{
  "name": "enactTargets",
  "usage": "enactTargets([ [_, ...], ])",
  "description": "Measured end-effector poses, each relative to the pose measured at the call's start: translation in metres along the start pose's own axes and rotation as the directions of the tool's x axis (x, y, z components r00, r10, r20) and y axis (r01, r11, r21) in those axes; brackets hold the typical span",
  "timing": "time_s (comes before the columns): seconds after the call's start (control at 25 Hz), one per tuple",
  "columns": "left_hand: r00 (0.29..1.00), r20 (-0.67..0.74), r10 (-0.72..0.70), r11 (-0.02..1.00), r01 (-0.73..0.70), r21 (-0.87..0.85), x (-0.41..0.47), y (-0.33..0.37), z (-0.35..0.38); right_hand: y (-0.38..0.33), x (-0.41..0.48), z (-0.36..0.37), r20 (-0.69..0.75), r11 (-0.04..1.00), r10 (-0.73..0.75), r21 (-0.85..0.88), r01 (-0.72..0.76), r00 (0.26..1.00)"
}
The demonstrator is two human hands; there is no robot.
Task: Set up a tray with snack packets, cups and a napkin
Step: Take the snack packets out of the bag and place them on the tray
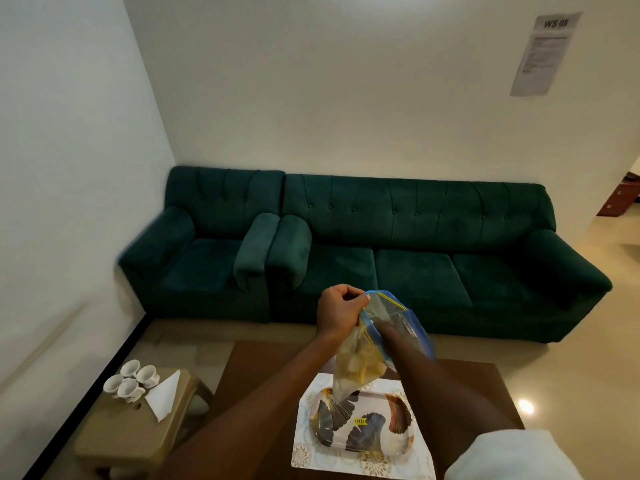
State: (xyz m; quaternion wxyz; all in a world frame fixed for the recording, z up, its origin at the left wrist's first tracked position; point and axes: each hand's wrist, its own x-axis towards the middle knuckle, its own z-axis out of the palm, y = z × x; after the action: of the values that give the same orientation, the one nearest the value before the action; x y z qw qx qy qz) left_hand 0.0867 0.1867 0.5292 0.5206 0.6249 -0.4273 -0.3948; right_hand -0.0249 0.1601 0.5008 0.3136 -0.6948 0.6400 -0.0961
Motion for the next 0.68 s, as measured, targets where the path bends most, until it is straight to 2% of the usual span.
enactTargets([
  [0.08, 1.0, 0.006, 0.006, 1.0, -0.006, 0.005, -0.004, -0.001, 0.0, -0.001, -0.001, 0.004, -0.007, 0.985, -0.113, -0.136, 0.111, 0.994],
  [0.16, 1.0, 0.005, 0.013, 1.0, -0.013, 0.005, -0.004, -0.002, -0.004, -0.002, -0.007, 0.012, -0.107, 0.979, -0.13, -0.172, 0.11, 0.986],
  [0.28, 1.0, -0.009, 0.005, 1.0, -0.005, 0.002, -0.002, -0.008, -0.012, -0.001, -0.009, 0.02, -0.062, 0.982, -0.127, -0.145, 0.117, 0.99],
  [0.32, 1.0, -0.013, -0.002, 1.0, 0.002, 0.0, -0.001, -0.011, -0.014, -0.001, -0.009, 0.02, -0.048, 0.988, -0.114, -0.107, 0.109, 0.992],
  [0.4, 1.0, -0.017, -0.013, 1.0, 0.014, 0.02, -0.001, -0.018, -0.018, -0.002, -0.008, 0.022, -0.002, 0.999, 0.04, 0.014, -0.04, 0.999],
  [0.48, 0.999, -0.022, -0.029, 0.998, 0.03, 0.048, 0.0, -0.025, -0.021, -0.01, -0.004, 0.018, 0.03, 0.98, 0.18, -0.087, -0.177, 0.983],
  [0.56, 0.998, -0.035, -0.047, 0.997, 0.049, 0.064, 0.002, -0.033, -0.024, -0.018, 0.001, 0.016, 0.034, 0.965, 0.247, -0.098, -0.243, 0.968],
  [0.68, 0.995, -0.064, -0.07, 0.991, 0.077, 0.106, 0.006, -0.042, -0.032, -0.027, 0.008, 0.015, 0.006, 0.978, 0.195, -0.082, -0.194, 0.981],
])
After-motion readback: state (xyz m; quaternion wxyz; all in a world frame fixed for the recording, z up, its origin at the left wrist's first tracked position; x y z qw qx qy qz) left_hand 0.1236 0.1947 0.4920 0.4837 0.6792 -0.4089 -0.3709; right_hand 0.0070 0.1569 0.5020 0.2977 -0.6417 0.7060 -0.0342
